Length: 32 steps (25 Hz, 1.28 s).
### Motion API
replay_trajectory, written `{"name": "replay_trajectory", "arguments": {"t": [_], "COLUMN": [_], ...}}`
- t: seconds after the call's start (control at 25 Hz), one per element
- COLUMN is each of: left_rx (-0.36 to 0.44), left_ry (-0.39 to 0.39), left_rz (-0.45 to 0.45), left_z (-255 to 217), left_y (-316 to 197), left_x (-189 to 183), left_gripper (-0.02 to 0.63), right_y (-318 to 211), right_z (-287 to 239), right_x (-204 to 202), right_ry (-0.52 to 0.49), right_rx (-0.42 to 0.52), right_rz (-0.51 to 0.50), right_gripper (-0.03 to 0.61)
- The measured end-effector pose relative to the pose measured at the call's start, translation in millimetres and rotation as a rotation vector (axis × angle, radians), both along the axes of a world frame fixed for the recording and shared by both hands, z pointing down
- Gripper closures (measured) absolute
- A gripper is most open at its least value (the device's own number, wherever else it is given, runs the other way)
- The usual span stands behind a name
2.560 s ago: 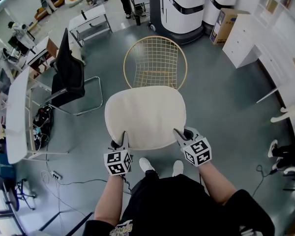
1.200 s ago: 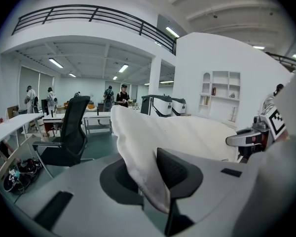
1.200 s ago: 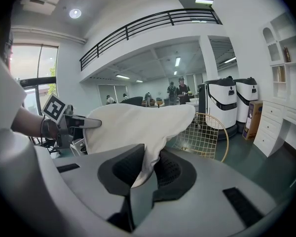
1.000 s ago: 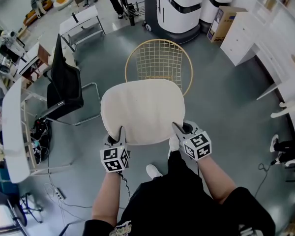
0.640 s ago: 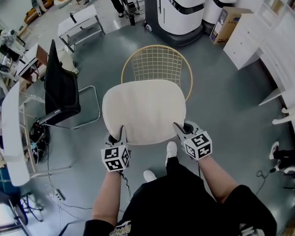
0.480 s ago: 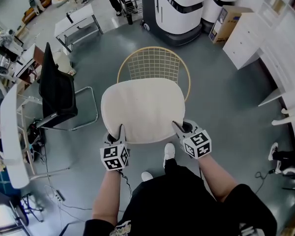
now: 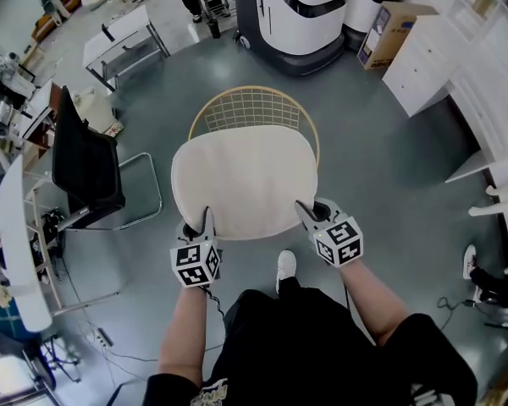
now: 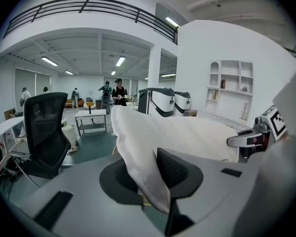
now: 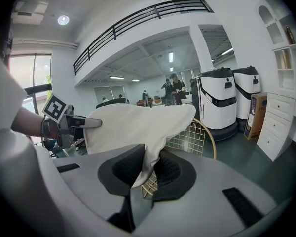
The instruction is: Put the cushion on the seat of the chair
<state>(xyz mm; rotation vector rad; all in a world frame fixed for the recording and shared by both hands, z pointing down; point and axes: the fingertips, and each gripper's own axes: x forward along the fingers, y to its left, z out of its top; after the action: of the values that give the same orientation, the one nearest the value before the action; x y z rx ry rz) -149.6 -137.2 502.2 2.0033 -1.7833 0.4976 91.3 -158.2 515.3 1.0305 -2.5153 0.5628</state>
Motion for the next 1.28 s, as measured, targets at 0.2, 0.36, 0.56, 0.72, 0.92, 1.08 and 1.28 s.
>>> {"name": "replay_trajectory", "arguments": {"t": [0.2, 0.36, 0.56, 0.72, 0.92, 1.08, 1.28], "left_rx": [-0.009, -0.008, -0.013, -0.038, -0.064, -0.076, -0.112], "left_ry": [0.000, -0.005, -0.003, 0.014, 0.031, 0.028, 0.003], "left_rz": [0.021, 0.053, 0.097, 0.139, 0.182, 0.214, 0.232], "left_z": [8.7, 14.9, 27.8, 50.0, 87.2, 128.0, 185.7], "left_y": [-20.3, -37.3, -55.2, -69.8, -93.0, -108.1, -114.0], "left_x": [8.6, 9.8, -1.1, -6.8, -15.9, -18.2, -6.6], "left_gripper": [0.515, 0.515, 0.511, 0.509, 0.507, 0.505, 0.499], "right_y": [-16.8, -27.3, -38.7, -45.4, -60.2, -70.7, -77.9], "right_z": [8.0, 15.3, 24.5, 43.3, 76.3, 113.0, 175.2], "right_x": [8.6, 9.7, -0.7, -4.9, -12.8, -14.1, -1.6], "right_ry": [0.012, 0.025, 0.051, 0.064, 0.095, 0.113, 0.132], "right_rx": [0.005, 0.001, 0.003, -0.019, -0.037, -0.044, -0.065], "right_rz": [0.015, 0.040, 0.075, 0.118, 0.160, 0.186, 0.206], "right_gripper": [0.514, 0.514, 0.514, 0.515, 0.515, 0.515, 0.515]}}
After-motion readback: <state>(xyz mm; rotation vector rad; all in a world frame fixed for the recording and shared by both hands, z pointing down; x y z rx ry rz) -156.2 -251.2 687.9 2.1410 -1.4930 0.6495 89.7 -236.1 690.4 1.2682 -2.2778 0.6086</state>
